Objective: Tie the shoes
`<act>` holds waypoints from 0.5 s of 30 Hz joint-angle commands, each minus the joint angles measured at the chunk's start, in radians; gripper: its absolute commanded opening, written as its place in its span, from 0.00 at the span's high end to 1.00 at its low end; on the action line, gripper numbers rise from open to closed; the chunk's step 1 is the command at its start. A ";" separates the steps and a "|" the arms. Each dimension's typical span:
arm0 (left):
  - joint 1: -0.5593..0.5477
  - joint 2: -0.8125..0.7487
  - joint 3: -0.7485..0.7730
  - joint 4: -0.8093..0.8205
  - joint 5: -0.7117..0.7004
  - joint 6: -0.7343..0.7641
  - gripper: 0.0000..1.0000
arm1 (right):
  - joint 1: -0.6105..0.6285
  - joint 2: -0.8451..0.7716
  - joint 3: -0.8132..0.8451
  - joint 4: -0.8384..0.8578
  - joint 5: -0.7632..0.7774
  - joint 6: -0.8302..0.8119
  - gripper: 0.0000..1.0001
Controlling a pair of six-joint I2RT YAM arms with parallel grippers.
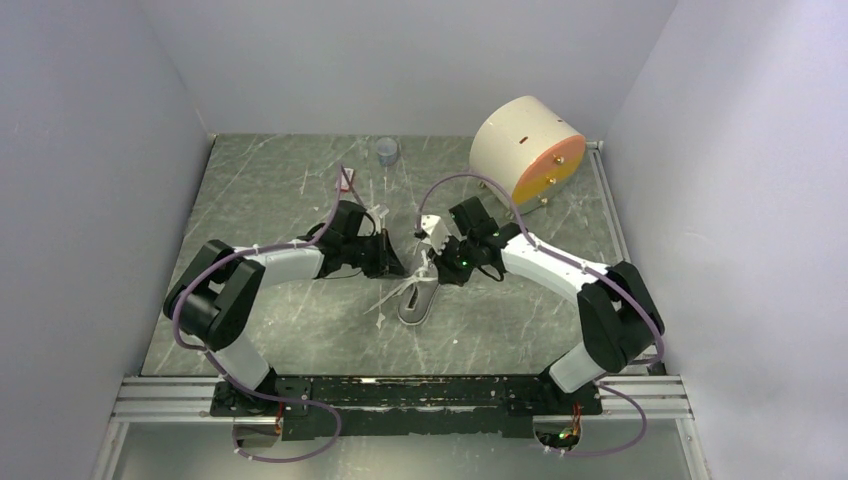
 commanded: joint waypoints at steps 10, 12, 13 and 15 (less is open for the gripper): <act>0.016 -0.054 -0.042 -0.169 -0.139 0.044 0.95 | -0.095 0.118 0.095 -0.046 0.229 0.617 1.00; 0.016 -0.057 -0.057 -0.152 -0.132 0.035 0.95 | -0.131 0.143 0.088 -0.055 0.133 0.607 1.00; 0.016 -0.056 -0.065 -0.142 -0.130 0.031 0.95 | -0.137 0.153 0.082 -0.058 0.125 0.609 1.00; 0.017 -0.053 -0.074 -0.142 -0.136 0.027 0.95 | -0.152 0.150 0.043 -0.027 0.138 0.623 1.00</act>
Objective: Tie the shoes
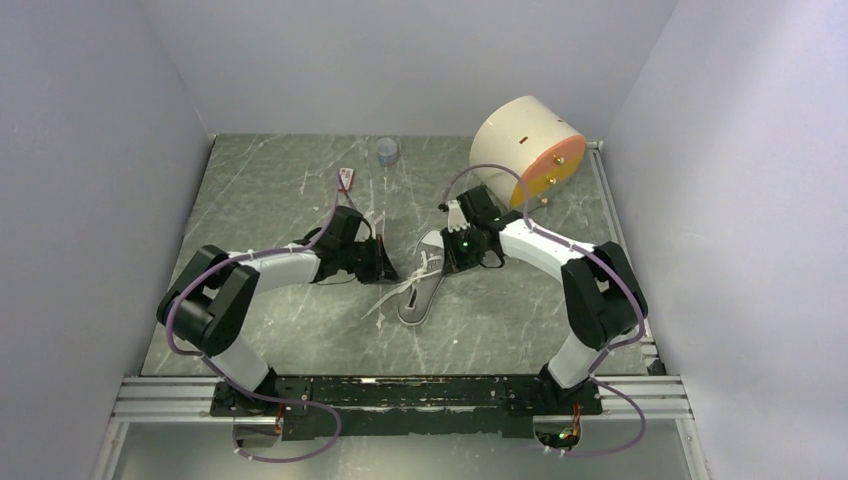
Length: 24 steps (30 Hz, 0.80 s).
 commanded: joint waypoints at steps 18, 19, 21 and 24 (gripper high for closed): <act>0.022 -0.029 -0.085 -0.035 -0.027 0.063 0.95 | -0.144 -0.086 -0.203 0.181 0.078 0.115 1.00; 0.022 -0.026 -0.079 -0.005 -0.012 0.066 0.95 | -0.143 -0.088 -0.198 0.183 0.059 0.113 1.00; 0.021 -0.011 -0.059 -0.003 0.015 0.075 0.95 | -0.141 -0.095 -0.183 0.165 0.053 0.115 1.00; 0.021 0.001 0.014 -0.117 -0.022 0.120 0.74 | -0.140 -0.116 -0.150 0.115 0.056 0.107 0.90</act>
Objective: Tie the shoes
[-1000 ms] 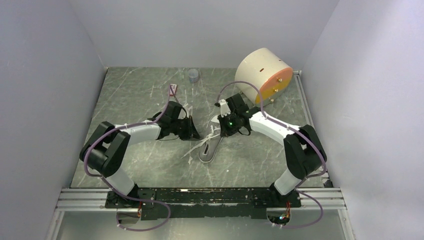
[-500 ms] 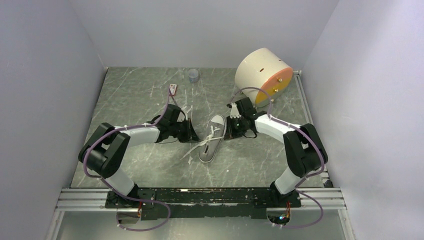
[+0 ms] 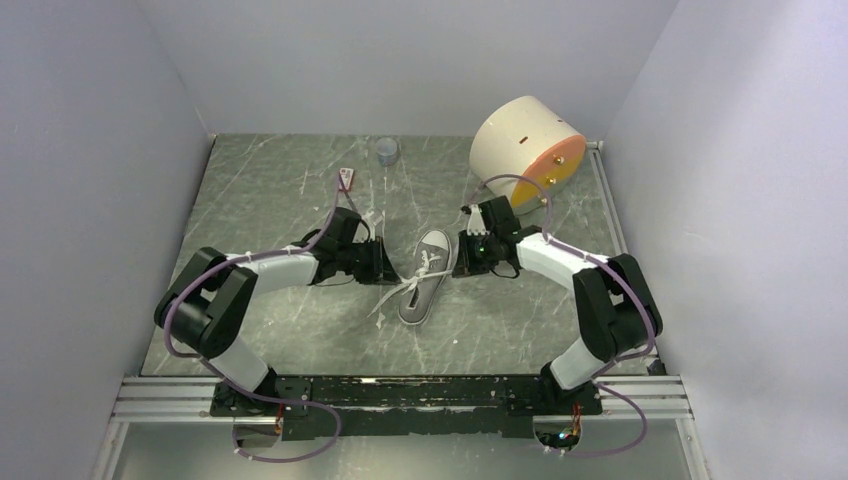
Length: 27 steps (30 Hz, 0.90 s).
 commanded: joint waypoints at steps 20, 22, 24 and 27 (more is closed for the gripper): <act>-0.039 -0.341 -0.116 -0.098 0.161 0.156 0.21 | -0.038 -0.275 0.050 -0.212 -0.075 -0.085 0.37; -0.081 -0.303 -0.082 -0.144 0.129 0.200 0.25 | -0.038 -0.281 0.060 -0.220 -0.087 -0.083 0.37; -0.104 -0.278 -0.059 -0.150 0.116 0.198 0.27 | -0.038 -0.290 0.080 -0.235 -0.097 -0.081 0.37; -0.112 -0.311 -0.002 -0.162 0.070 0.175 0.22 | -0.039 -0.328 0.138 -0.279 -0.098 -0.074 0.35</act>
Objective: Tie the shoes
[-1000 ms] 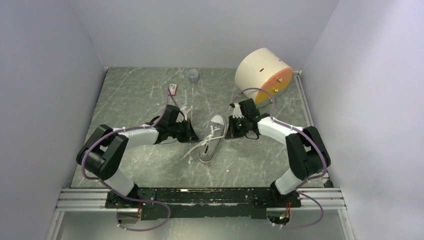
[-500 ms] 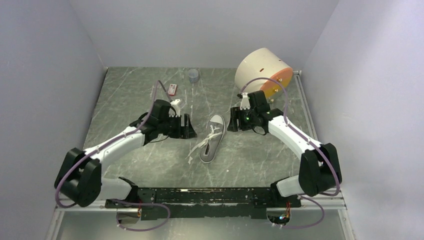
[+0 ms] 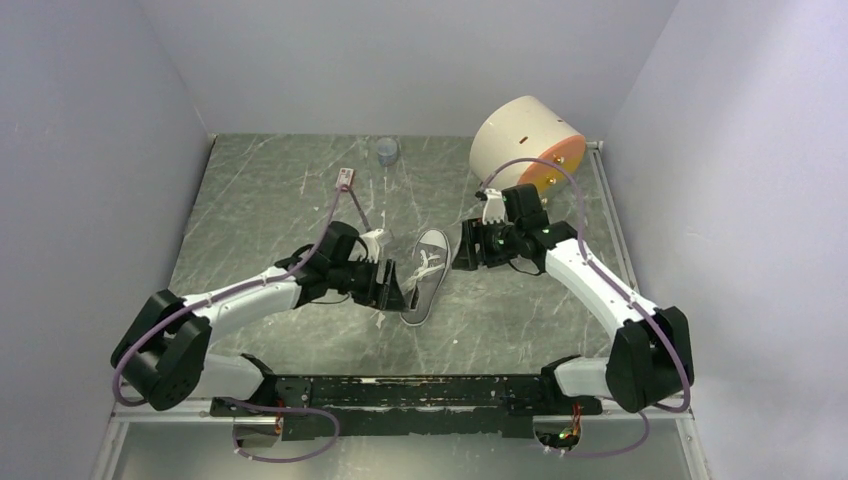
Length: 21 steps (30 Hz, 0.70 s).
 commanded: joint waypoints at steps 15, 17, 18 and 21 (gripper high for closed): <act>-0.012 -0.315 0.932 -0.317 -0.576 0.122 0.04 | -0.001 -0.313 0.819 -0.370 0.436 0.144 0.00; -0.013 -0.335 0.958 -0.328 -0.578 0.135 0.03 | -0.001 -0.314 0.908 -0.412 0.493 0.144 0.00; -0.013 -0.342 0.971 -0.338 -0.605 0.142 0.03 | -0.001 -0.312 0.951 -0.432 0.508 0.144 0.00; -0.013 -0.350 1.016 -0.375 -0.634 0.155 0.03 | -0.001 -0.307 1.041 -0.463 0.545 0.149 0.00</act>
